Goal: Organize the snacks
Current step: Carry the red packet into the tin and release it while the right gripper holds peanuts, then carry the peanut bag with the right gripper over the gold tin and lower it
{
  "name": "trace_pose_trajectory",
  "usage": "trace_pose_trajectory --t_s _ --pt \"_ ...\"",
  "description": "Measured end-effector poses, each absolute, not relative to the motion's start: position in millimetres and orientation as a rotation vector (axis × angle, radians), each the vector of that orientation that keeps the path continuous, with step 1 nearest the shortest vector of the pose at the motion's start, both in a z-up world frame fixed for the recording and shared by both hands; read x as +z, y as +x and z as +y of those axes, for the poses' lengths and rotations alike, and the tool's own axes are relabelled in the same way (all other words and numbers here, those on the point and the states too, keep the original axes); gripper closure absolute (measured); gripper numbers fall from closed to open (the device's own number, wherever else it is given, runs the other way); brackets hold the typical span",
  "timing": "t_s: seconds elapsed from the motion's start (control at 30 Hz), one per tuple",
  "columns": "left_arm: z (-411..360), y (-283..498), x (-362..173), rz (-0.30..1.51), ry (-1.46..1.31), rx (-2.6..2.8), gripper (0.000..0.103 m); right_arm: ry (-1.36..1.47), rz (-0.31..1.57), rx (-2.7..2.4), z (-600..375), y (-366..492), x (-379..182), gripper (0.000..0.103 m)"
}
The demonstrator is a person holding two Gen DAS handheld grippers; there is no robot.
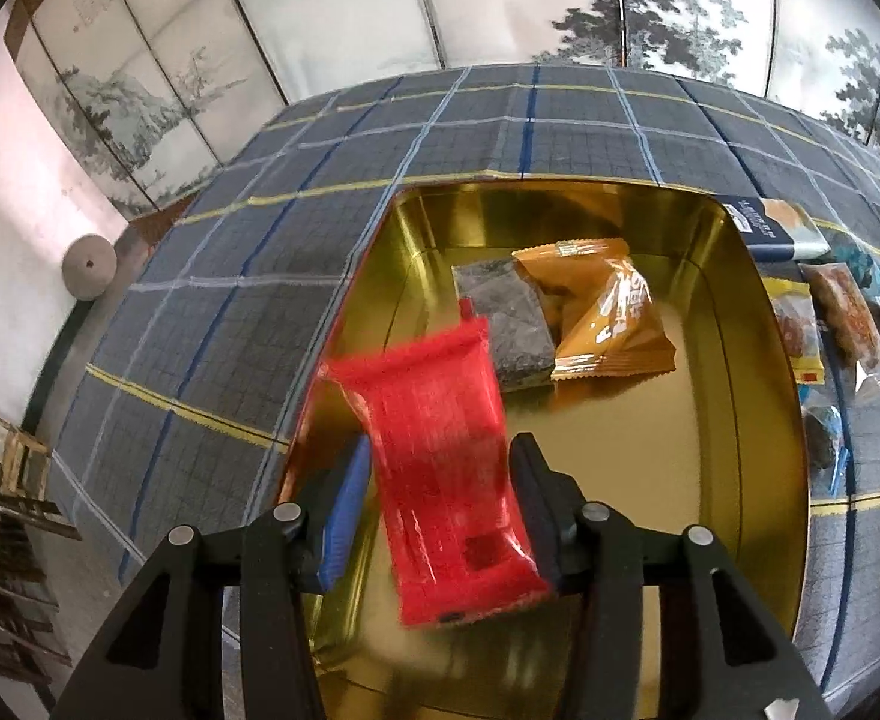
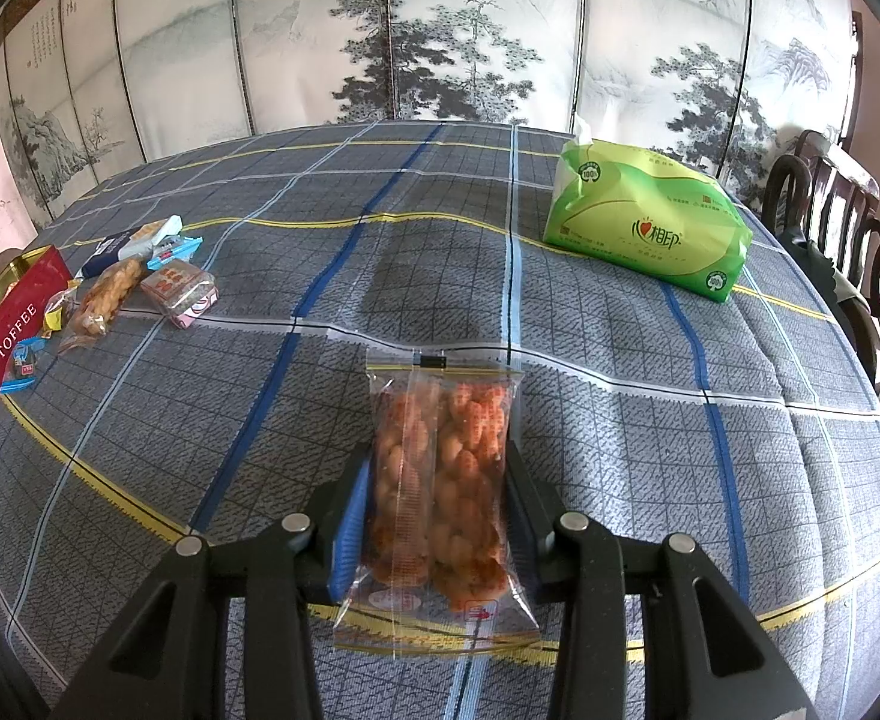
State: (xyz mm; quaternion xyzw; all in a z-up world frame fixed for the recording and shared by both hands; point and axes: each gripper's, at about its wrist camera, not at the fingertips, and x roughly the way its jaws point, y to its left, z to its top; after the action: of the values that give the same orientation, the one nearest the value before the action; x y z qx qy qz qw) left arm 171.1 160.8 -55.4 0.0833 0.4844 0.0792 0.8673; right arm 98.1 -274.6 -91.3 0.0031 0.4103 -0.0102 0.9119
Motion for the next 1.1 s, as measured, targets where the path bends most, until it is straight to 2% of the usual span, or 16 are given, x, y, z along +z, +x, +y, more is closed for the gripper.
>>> trace_pose_trajectory --t_s 0.1,0.33,0.57,1.1 --pt "156.2 169.2 -50.7 0.981 0.209 0.175 0.049 0.006 0.846 -0.021 -274.6 98.1 -91.3 0.063" --pt "146.8 153.0 -31.5 0.926 0.225 0.167 0.047 0.002 0.845 -0.023 -274.4 98.1 -91.2 0.063" --pt "139.8 119.2 -8.1 0.881 0.209 0.168 0.035 0.006 0.867 -0.035 -277.0 100.0 -91.1 0.063" --pt "140.4 69.6 9.7 0.880 0.114 0.123 0.034 0.085 0.880 0.029 -259.7 87.5 -84.4 0.063"
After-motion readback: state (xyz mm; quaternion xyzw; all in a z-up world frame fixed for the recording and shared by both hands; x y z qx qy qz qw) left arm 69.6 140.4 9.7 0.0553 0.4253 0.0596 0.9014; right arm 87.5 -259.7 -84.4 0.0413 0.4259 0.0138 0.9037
